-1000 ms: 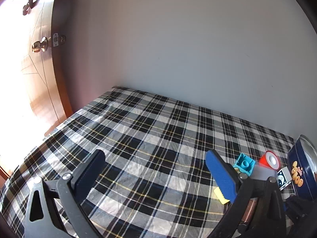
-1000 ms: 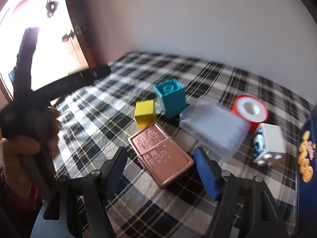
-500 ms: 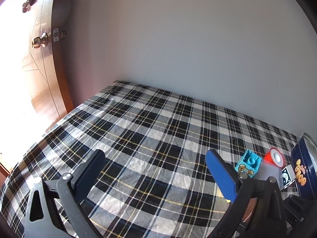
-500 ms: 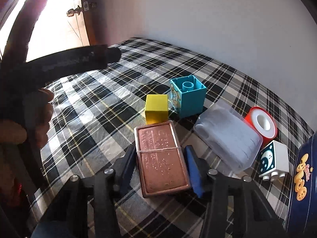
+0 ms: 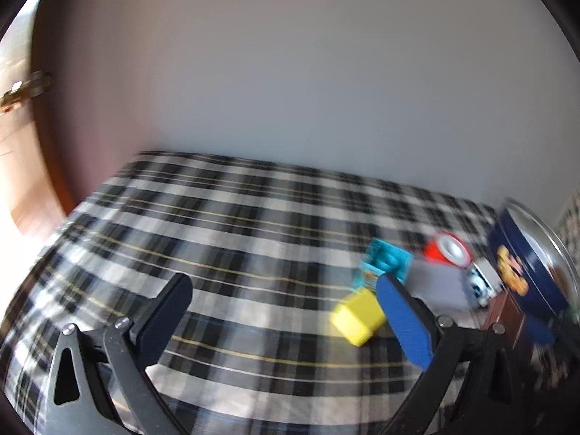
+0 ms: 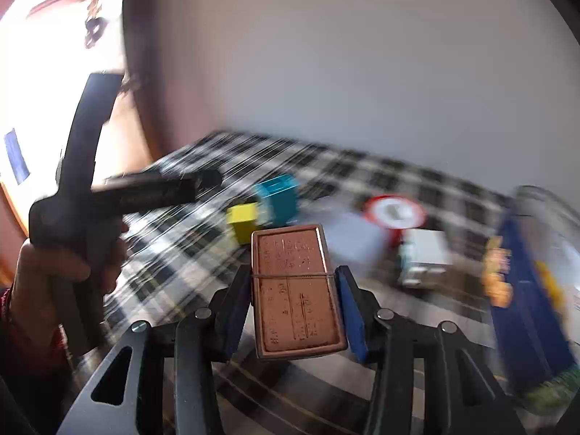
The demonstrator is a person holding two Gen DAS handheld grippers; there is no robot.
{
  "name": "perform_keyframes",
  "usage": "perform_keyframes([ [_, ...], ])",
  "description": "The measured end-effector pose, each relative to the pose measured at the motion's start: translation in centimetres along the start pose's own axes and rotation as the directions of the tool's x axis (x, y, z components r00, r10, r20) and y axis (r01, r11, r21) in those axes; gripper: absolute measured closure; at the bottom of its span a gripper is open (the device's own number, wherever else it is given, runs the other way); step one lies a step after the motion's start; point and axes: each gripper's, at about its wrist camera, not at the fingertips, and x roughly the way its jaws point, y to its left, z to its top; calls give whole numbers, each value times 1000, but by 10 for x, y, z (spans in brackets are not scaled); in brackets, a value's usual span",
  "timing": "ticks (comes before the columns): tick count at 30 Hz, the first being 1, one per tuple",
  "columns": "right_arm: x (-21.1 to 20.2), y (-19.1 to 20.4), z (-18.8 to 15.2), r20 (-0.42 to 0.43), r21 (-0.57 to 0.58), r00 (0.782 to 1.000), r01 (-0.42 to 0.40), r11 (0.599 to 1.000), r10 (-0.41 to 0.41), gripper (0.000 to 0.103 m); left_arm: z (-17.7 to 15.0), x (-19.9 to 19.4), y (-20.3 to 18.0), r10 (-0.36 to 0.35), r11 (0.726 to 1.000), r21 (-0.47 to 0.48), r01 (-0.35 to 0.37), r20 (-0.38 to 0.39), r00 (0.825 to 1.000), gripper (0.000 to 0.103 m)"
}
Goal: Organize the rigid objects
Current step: 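Grasp the copper bar with the right tool while the left tool grasps the yellow cube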
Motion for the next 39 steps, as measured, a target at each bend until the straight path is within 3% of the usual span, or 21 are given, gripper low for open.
perform_keyframes([
  [3,-17,-10,-2,67,-7,994,85,996,-85,54,-3,6,-22,-34,997,69,36,-35,999,1],
  [8,-26,-21,2,103,3,991,90,996,-90,54,1,25,-46,16,995,96,-7,-88,996,10],
  [11,-28,-25,3,105,17,992,71,997,-72,54,0,37,-53,89,990,120,-72,-142,986,15],
  [15,-36,-28,3,118,33,991,54,998,-58,54,-2,39,-33,90,996,35,-85,-183,979,18],
  [17,-35,-30,3,113,45,992,55,997,-59,54,-5,42,-16,64,997,-30,-73,-240,969,34],
  [24,-36,-33,2,102,62,994,33,998,-39,54,-10,29,5,28,996,-77,-46,-218,975,45],
  [30,-33,-28,-2,98,49,994,36,998,-40,54,-6,35,-3,79,995,-34,-89,-229,970,45],
  [34,-34,-29,-2,101,57,994,40,998,-46,54,-5,36,-4,97,995,-12,-102,-229,969,79],
  [39,-38,-36,0,120,80,991,41,996,-50,54,-4,32,0,66,996,-44,-76,-212,975,80],
])
